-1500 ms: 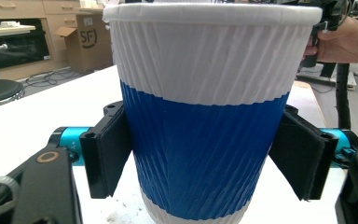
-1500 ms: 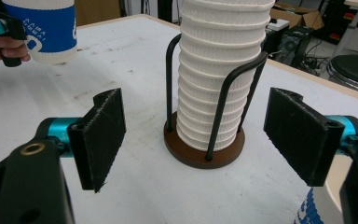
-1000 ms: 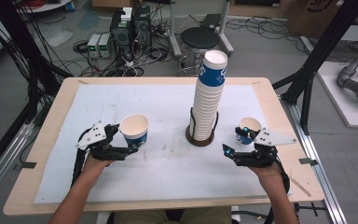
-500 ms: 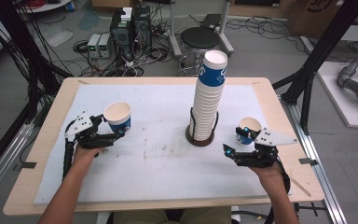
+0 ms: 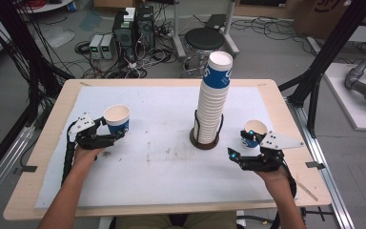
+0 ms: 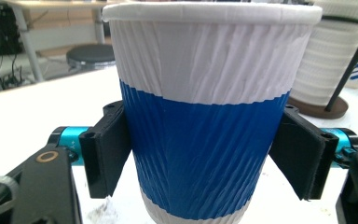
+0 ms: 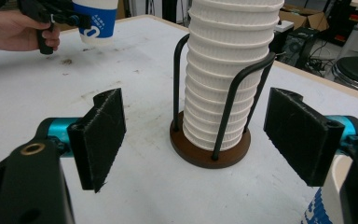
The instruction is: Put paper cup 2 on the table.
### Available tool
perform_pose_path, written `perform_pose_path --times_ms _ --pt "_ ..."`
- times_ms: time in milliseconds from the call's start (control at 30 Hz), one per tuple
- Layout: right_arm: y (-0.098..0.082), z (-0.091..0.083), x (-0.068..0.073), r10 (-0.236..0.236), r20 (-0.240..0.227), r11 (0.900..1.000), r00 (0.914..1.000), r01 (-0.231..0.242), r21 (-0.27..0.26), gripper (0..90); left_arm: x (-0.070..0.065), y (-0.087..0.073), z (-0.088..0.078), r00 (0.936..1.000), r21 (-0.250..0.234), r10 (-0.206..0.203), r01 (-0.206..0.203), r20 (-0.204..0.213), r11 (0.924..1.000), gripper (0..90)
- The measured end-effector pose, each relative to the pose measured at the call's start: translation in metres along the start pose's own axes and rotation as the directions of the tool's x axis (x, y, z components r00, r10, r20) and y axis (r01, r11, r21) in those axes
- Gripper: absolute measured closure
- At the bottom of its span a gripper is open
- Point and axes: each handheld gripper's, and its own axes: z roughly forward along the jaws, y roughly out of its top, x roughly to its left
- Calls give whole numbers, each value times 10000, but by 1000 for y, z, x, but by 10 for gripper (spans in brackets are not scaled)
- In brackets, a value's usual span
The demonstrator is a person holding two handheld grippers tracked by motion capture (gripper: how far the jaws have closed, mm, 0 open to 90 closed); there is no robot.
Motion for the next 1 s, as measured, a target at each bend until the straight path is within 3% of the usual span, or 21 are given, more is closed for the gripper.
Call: perform_pose_path --times_ms 267,333,500,1000 --pt "0 -1 0 18 -42 10000 10000 -18 1 212 3 -9 6 9994 1001 -229 254 -259 9947 255" --pt "0 -1 0 -7 -51 10000 10000 7 -22 212 2 -9 6 9992 1043 -259 290 -307 9941 255" --pt "0 -1 0 25 -116 10000 9999 -25 4 213 -1 -9 8 9984 1684 -29 123 -557 9856 257" --pt "0 -1 0 6 -79 10000 10000 -6 -31 213 -8 -9 -6 9958 2589 341 -110 -849 9659 253"
